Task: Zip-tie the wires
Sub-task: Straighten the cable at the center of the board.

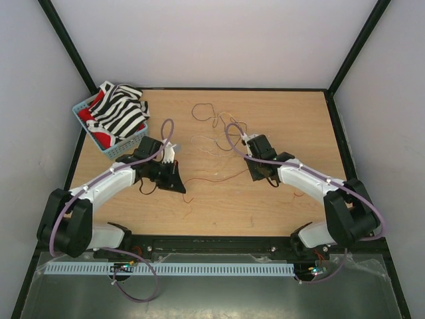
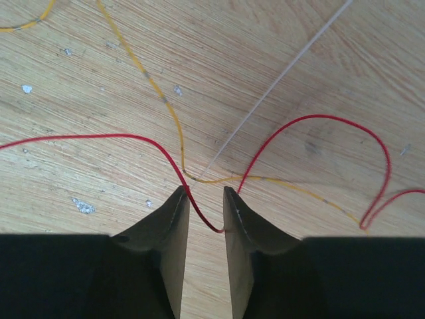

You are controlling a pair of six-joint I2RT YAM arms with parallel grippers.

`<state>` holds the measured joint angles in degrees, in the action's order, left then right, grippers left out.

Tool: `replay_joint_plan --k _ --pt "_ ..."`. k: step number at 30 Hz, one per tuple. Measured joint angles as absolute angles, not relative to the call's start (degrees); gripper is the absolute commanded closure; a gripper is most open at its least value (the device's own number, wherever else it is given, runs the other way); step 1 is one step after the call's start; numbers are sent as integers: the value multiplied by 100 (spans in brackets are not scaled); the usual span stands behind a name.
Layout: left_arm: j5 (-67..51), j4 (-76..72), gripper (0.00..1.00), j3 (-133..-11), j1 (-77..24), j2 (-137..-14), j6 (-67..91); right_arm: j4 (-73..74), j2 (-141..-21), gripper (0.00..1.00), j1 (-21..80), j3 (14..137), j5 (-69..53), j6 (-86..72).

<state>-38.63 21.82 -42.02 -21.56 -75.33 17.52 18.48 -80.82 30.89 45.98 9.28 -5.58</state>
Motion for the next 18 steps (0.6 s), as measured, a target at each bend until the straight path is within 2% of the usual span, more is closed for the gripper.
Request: replay_joint_plan --k 9,14,18 --pt "-3430 2180 100 -4016 -2154 -7848 1763 1785 -7837 26 3089 4637 742 -519" --pt "-3374 2169 90 -4010 -2156 -8097 1763 1789 -7301 19 3089 4821 696 -510" --pt "-3326 2126 74 -3999 -2156 -8204 1763 1789 -7035 15 3089 4982 703 -508"
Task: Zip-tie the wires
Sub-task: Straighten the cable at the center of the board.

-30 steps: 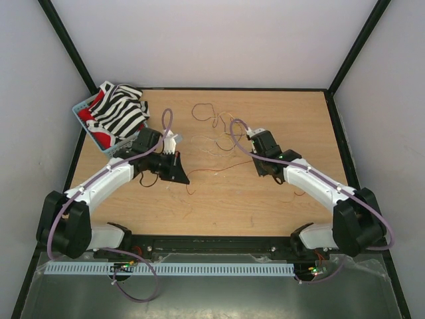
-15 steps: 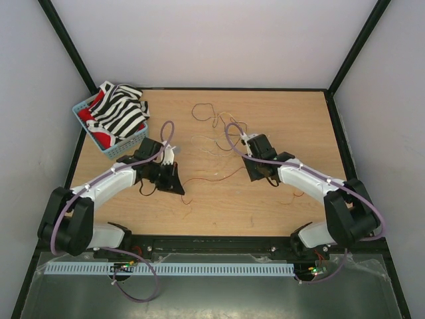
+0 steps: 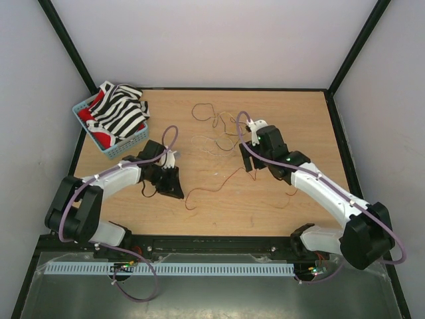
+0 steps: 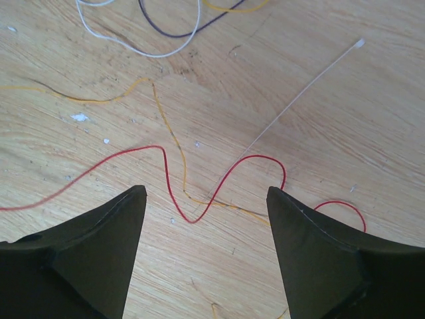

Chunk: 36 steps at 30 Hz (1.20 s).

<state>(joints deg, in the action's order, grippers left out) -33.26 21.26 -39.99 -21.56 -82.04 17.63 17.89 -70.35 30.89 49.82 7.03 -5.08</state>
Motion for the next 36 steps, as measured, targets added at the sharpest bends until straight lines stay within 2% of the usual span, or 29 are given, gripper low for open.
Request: replay_joint_plan --k 9,16,20,26,31,36 --pt "-3009 2104 45 -3889 -2108 -8134 1789 1914 -6973 10 3089 5221 897 -447" --pt "-2932 2158 23 -4018 -1964 -7478 1789 1916 -7094 8 3089 5594 917 -427" --pt "-2845 2191 3 -4449 -1959 -7087 1691 1726 -7550 8 3068 5929 797 -429" --pt "-2495 2051 1 -5183 -1662 -6051 1522 1127 -8788 14 2764 6667 421 -357" --pt "-2757 1938 1 -5345 -1079 -5428 1553 731 -10057 17 2294 7760 102 -150" --pt "-3050 1957 1 -5262 -974 -5111 1579 670 -11072 17 2038 8637 -204 60"
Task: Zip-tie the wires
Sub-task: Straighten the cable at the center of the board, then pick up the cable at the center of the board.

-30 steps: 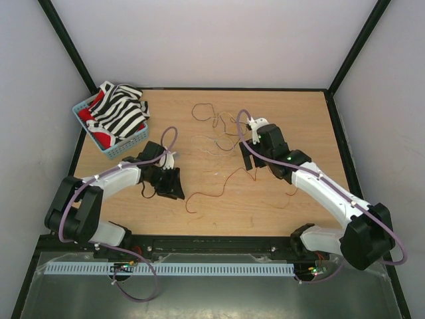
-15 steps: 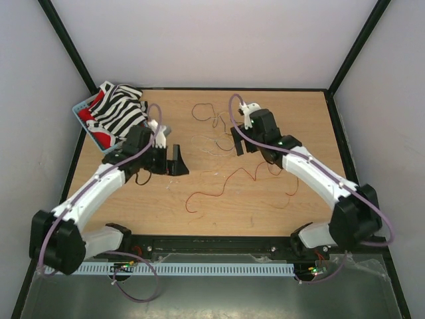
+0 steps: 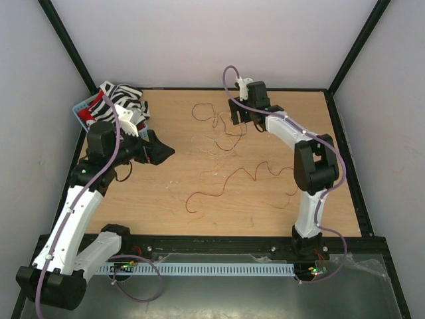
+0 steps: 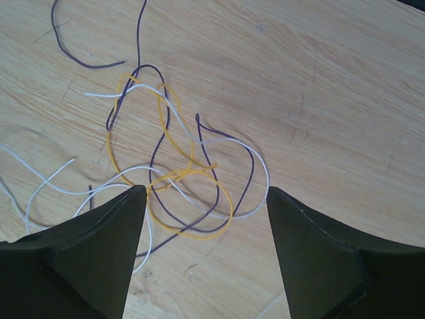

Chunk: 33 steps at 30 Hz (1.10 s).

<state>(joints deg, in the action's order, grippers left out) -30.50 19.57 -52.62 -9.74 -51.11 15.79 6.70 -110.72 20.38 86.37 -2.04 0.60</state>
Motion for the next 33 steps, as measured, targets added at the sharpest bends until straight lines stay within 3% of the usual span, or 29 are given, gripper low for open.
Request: replay_joint_plan --k 9,12,16,24,30,33 --pt "-3378 2032 1 -5142 -908 -5052 1586 733 -12077 20 2038 9461 -526 390" --pt "-3446 2036 1 -5129 -906 -5068 1590 735 -12298 26 2038 9747 -554 502" --pt "-3487 2047 1 -5096 -906 -5070 1590 788 -12468 41 2038 9994 -574 642" --pt "-3524 2056 1 -5070 -906 -5192 1588 950 -12481 85 2038 10009 -696 788" --pt "-3573 2053 1 -5072 -906 -5218 1584 1076 -12359 96 2038 10007 -716 823" --pt "-3575 2053 1 -5092 -906 -5227 1568 1177 -12127 97 2038 10007 -705 823"
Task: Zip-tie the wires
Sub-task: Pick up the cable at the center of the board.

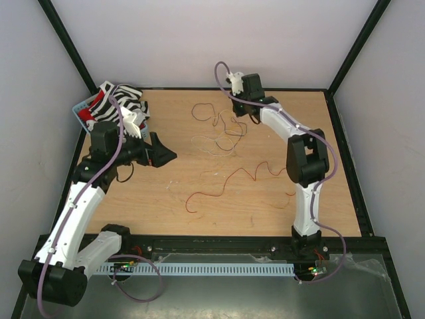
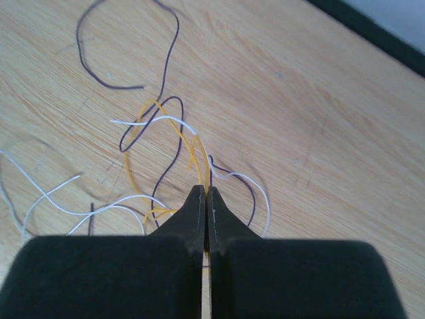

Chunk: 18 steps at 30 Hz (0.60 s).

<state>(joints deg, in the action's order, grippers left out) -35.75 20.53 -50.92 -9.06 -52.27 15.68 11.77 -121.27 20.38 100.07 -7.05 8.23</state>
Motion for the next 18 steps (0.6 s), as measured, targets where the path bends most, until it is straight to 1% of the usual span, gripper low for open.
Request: replay_joint_plan --k 5,11,18 --pt "-3577 1951 1 -5360 -904 -5356 1579 1376 -11434 98 2038 10095 -670 821" --pt "-3581 1260 1 -5553 -895 -5627 1824 1409 -10471 98 2038 10621 -746 821" --pt "-3850 631 1 -6729 -893 -6576 2025 1406 -9771 99 2038 11448 -915 847"
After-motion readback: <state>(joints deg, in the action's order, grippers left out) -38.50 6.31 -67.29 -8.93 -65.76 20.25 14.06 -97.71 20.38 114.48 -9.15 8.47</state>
